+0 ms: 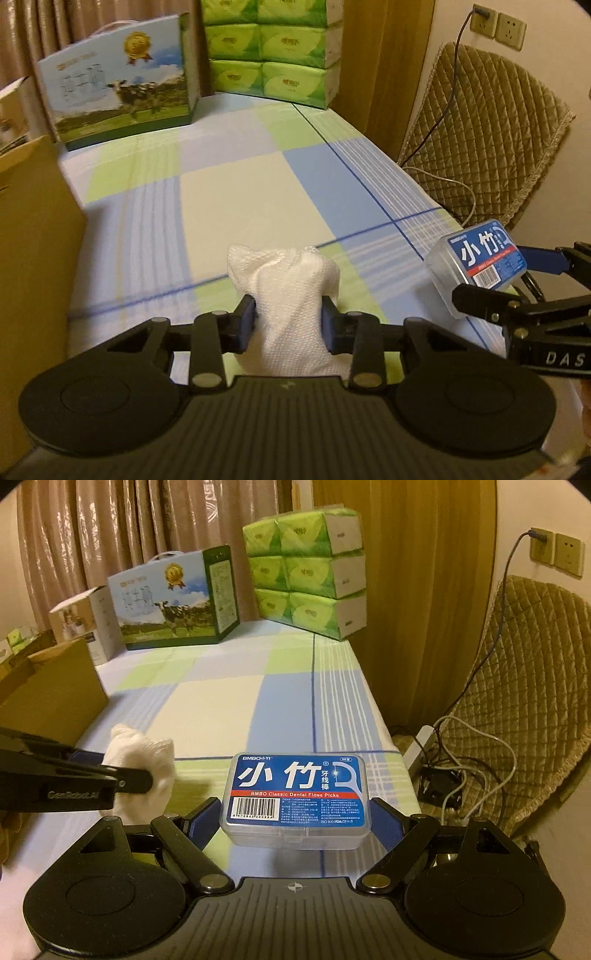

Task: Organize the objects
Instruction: 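Grasp the blue floss box with right while left grasps the white cloth, then carry the white cloth with left while right carries the floss box toward the cardboard box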

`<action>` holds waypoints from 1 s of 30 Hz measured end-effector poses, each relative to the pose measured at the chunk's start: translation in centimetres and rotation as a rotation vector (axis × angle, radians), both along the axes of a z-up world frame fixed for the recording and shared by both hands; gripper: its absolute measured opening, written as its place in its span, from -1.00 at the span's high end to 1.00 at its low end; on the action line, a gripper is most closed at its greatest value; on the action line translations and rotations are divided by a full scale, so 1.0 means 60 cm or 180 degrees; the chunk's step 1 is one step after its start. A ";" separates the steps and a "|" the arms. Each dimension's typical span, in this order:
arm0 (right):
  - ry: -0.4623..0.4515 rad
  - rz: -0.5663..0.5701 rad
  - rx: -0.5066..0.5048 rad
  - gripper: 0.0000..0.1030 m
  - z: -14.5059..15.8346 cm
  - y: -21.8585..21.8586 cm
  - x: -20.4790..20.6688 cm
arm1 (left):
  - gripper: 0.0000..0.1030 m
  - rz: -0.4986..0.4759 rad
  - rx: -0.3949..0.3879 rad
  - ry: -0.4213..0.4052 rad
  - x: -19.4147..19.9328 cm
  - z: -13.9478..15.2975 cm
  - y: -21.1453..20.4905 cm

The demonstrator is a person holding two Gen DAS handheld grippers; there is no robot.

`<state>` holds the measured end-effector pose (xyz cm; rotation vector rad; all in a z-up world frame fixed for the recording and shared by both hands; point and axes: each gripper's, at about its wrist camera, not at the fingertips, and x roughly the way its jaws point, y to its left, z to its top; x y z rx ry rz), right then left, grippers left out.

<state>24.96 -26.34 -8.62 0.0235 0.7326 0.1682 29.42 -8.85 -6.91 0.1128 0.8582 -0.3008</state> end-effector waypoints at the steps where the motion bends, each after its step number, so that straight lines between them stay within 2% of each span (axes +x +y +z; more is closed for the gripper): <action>1: 0.0007 -0.0003 0.0016 -0.60 0.008 0.003 -0.011 | 0.39 0.0026 -0.0010 -0.0001 -0.015 0.010 0.007; 15: -0.0108 -0.0001 0.0114 -0.60 0.140 0.041 -0.191 | 0.39 0.0213 -0.0219 -0.0066 -0.223 0.119 0.085; 30: -0.0292 0.0168 0.0298 -0.60 0.217 0.120 -0.322 | 0.38 0.0419 -0.0235 -0.0184 -0.376 0.185 0.165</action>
